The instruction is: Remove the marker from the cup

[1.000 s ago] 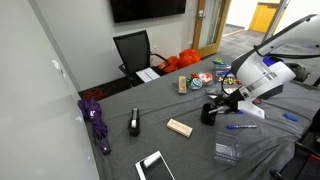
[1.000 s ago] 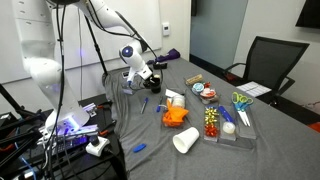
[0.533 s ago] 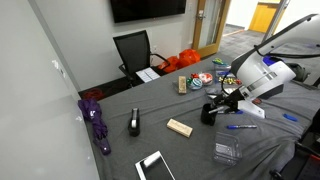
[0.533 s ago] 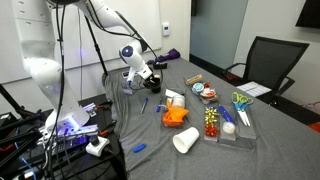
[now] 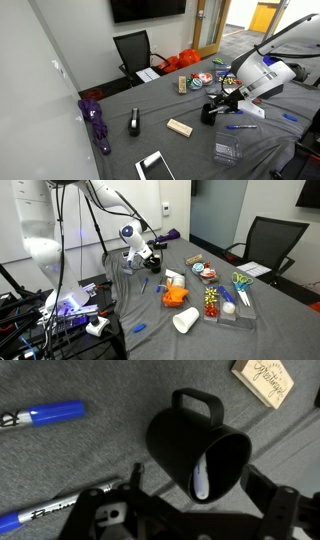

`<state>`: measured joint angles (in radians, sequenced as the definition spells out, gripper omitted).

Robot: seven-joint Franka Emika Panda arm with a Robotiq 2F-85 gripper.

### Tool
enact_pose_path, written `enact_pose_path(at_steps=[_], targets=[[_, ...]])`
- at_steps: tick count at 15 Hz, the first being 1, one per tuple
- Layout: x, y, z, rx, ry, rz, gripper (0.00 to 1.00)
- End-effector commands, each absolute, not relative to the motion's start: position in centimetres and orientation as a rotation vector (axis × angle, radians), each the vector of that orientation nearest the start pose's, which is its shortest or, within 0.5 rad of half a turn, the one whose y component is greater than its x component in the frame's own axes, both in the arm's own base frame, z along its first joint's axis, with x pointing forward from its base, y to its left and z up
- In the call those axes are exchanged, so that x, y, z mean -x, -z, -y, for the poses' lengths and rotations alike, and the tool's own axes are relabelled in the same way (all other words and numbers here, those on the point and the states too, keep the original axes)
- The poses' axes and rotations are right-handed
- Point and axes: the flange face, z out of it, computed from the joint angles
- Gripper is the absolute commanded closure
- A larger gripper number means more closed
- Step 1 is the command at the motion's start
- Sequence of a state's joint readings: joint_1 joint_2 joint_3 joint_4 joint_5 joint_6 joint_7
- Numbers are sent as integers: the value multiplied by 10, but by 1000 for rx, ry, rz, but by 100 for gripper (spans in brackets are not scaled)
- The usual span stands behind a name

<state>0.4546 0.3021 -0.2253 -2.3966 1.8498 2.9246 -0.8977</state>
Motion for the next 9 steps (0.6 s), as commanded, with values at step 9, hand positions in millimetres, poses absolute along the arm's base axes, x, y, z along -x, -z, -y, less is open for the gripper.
enact_pose_path(at_steps=[9], targets=[[-451,-204,-19,2529,409,-800,0]])
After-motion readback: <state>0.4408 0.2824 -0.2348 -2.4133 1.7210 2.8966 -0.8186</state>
